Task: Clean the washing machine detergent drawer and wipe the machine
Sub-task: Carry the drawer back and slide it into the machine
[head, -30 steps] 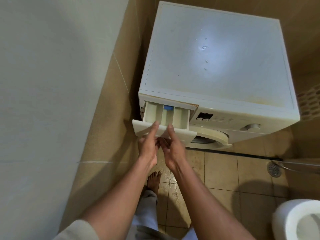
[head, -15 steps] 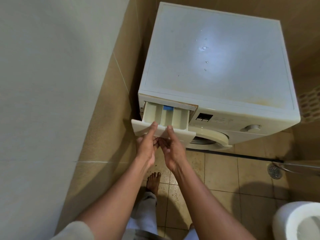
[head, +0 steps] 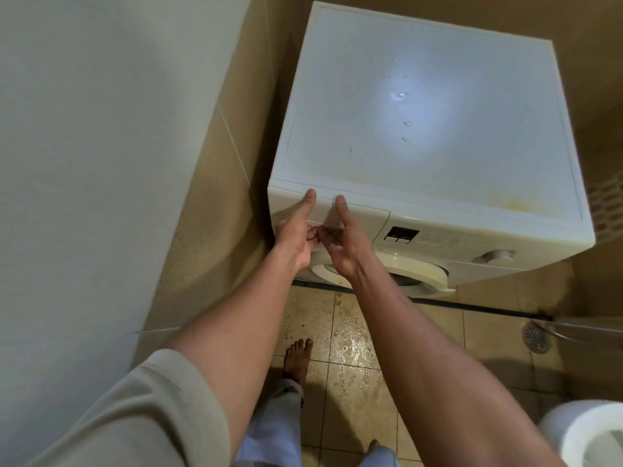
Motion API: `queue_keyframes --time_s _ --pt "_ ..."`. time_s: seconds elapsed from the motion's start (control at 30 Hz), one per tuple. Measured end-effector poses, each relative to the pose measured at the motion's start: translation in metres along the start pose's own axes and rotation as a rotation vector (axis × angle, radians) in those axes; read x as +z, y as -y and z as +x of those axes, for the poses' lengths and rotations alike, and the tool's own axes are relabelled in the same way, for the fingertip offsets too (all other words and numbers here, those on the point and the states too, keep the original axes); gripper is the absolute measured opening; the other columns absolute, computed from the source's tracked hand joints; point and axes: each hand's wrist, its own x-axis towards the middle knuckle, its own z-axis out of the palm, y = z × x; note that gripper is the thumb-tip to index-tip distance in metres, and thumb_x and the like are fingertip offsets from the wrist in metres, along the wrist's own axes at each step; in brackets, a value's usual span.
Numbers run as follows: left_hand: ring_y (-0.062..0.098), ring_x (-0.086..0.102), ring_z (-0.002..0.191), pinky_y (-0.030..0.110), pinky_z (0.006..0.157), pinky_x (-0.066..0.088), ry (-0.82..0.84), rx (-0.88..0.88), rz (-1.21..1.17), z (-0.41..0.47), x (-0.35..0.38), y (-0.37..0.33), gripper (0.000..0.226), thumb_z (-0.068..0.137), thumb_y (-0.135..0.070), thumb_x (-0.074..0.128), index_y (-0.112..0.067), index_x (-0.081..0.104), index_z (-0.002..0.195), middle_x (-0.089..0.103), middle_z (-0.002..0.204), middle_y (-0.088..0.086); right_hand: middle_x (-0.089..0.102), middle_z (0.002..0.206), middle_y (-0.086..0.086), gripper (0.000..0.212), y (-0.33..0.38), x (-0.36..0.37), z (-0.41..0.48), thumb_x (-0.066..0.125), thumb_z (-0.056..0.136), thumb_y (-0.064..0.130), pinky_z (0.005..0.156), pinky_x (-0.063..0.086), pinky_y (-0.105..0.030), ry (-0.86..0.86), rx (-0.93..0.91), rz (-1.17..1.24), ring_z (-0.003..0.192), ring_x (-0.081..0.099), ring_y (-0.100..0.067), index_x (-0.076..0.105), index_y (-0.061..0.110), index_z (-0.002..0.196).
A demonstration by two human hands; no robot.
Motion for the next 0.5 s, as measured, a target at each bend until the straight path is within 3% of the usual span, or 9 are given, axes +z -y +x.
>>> queue_keyframes --time_s 0.13,0.23,0.4,0.5 --pt "0.03 0.071 0.1 0.043 0.096 0.057 -0.015 0.045 -0.003 -0.004 -0.005 0.01 0.051 0.081 -0.041 0.081 -0.013 0.065 0.12 0.071 0.12 0.019 0.059 0.126 -0.027 0.059 -0.011 -0.004 -0.011 0.081 0.079 0.04 0.078 0.059 -0.028 0.019 -0.016 0.039 0.116 0.062 -0.034 0.056 0.001 0.116" --pt "0.03 0.07 0.103 0.047 0.098 0.056 -0.059 0.083 -0.02 -0.019 -0.019 0.03 0.046 0.083 -0.037 0.08 -0.012 0.063 0.117 0.071 0.117 0.02 0.06 0.126 -0.026 0.071 -0.029 -0.017 -0.026 0.083 0.077 0.039 0.078 0.06 -0.029 0.021 -0.033 0.058 0.112 0.066 -0.033 0.053 -0.004 0.125" --pt "0.029 0.071 0.096 0.045 0.097 0.056 -0.109 0.064 -0.002 -0.058 -0.05 0.061 0.044 0.085 -0.034 0.078 -0.004 0.064 0.114 0.071 0.101 0.017 0.063 0.113 -0.022 0.057 -0.058 -0.046 -0.066 0.079 0.084 0.03 0.093 0.058 -0.037 0.018 -0.005 0.054 0.104 0.067 -0.031 0.055 -0.004 0.123" --pt "0.029 0.072 0.096 0.041 0.093 0.057 -0.105 0.052 -0.008 -0.078 -0.069 0.077 0.045 0.087 -0.032 0.076 -0.001 0.064 0.118 0.072 0.103 0.02 0.069 0.114 -0.022 0.054 -0.075 -0.058 -0.091 0.078 0.084 0.027 0.095 0.057 -0.038 0.002 0.014 0.046 0.105 0.07 -0.03 0.058 -0.003 0.124"
